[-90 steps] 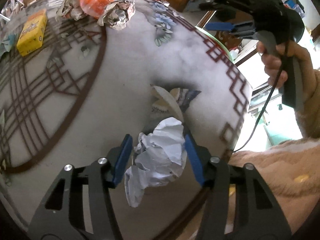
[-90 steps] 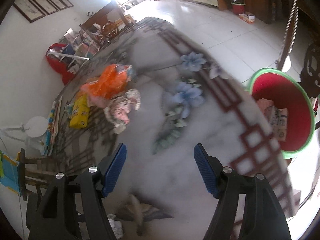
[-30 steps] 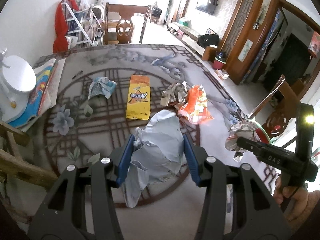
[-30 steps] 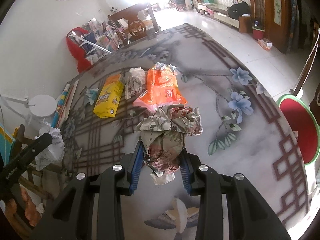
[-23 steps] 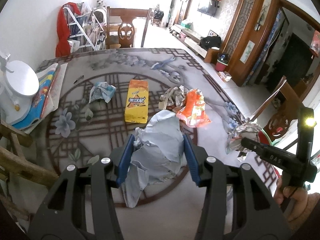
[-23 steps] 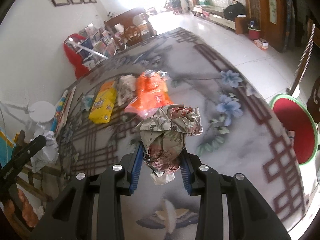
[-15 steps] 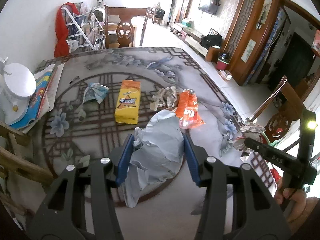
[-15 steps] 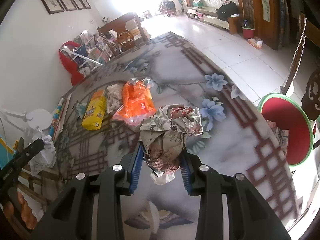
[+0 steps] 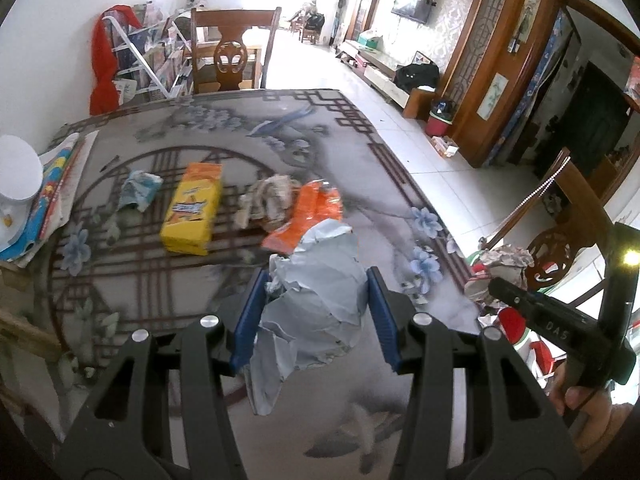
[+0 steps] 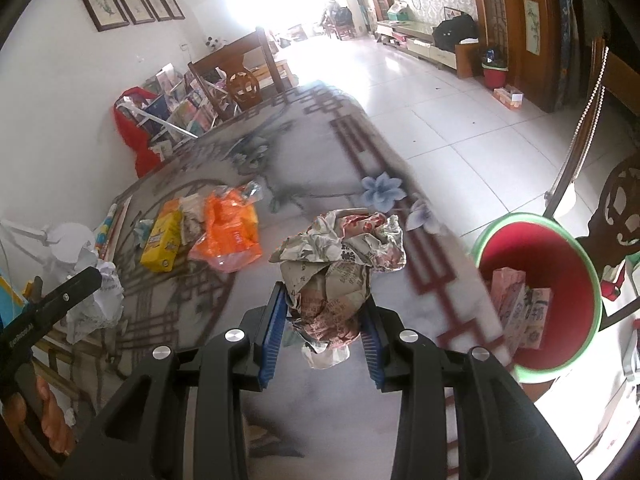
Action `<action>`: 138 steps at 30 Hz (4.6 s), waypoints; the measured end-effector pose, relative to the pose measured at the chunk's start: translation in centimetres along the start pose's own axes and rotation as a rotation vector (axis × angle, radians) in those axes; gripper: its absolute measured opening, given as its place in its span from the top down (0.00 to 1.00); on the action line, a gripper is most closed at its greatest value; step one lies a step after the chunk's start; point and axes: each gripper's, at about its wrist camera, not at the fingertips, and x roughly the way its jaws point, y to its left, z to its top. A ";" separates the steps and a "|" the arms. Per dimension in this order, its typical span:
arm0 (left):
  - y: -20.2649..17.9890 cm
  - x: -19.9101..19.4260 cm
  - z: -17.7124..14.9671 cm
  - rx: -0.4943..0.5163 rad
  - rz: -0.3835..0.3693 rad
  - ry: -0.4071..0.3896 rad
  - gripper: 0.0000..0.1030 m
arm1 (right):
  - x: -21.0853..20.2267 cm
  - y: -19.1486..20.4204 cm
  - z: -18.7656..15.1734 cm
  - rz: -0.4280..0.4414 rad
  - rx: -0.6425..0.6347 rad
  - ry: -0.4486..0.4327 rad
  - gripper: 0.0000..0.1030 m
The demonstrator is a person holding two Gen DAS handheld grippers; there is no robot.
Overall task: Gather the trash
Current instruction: 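Carry both crumpled papers over the red bucket with both tools, then open both tools to drop the crumpled papers into the red bucket, then grasp the yellow iced tea box with the left tool while the right tool grasps the orange plastic bag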
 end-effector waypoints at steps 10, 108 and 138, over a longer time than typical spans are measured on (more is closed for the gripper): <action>-3.7 1.4 0.2 0.012 0.018 0.023 0.54 | 0.5 -3.3 1.0 0.027 0.014 0.028 0.66; 16.8 12.1 0.3 -0.139 0.121 0.262 0.44 | 4.1 1.0 0.4 -0.055 0.111 0.107 0.30; 17.9 5.5 -8.1 -0.126 0.052 0.267 0.21 | 12.9 14.5 -1.2 0.107 -0.171 0.285 0.44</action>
